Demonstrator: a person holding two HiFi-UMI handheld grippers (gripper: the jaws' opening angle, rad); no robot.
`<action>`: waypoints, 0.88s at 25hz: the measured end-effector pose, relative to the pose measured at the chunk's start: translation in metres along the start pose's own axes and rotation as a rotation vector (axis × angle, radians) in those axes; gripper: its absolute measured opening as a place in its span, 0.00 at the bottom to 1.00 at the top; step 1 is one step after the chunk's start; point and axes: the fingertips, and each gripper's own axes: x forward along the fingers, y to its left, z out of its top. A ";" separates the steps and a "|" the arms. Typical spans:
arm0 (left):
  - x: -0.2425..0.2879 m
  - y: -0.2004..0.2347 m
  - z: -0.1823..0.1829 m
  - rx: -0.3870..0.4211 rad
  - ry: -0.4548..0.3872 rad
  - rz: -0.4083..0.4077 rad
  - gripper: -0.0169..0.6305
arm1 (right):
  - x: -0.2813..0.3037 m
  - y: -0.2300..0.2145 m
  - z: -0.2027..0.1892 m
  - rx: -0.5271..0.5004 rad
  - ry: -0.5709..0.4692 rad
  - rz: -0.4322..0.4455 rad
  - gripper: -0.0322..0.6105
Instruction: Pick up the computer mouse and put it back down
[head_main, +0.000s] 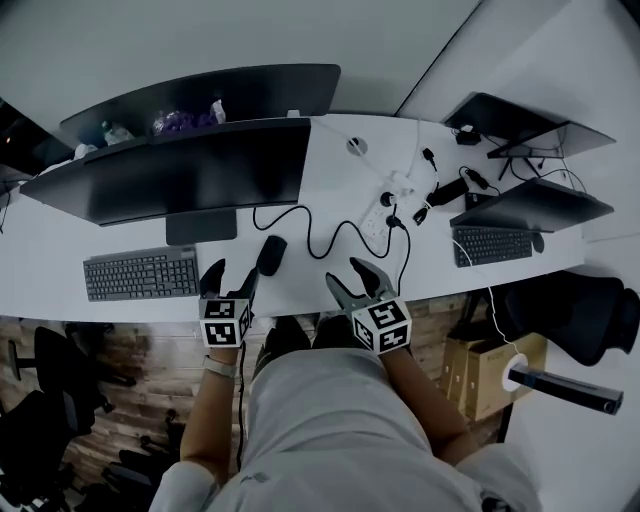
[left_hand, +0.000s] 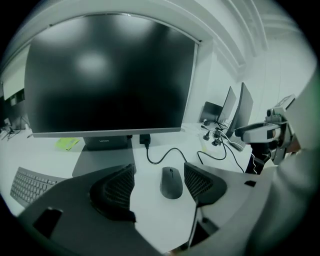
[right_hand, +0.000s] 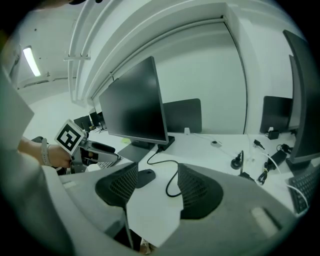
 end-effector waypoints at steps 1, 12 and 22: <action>-0.006 0.000 0.004 -0.002 -0.011 0.003 0.48 | 0.003 0.004 0.003 -0.008 -0.003 0.014 0.44; -0.070 0.010 0.041 -0.028 -0.152 0.066 0.48 | 0.026 0.056 0.049 -0.095 -0.067 0.196 0.44; -0.120 0.013 0.076 -0.048 -0.286 0.130 0.48 | 0.034 0.096 0.094 -0.168 -0.131 0.344 0.43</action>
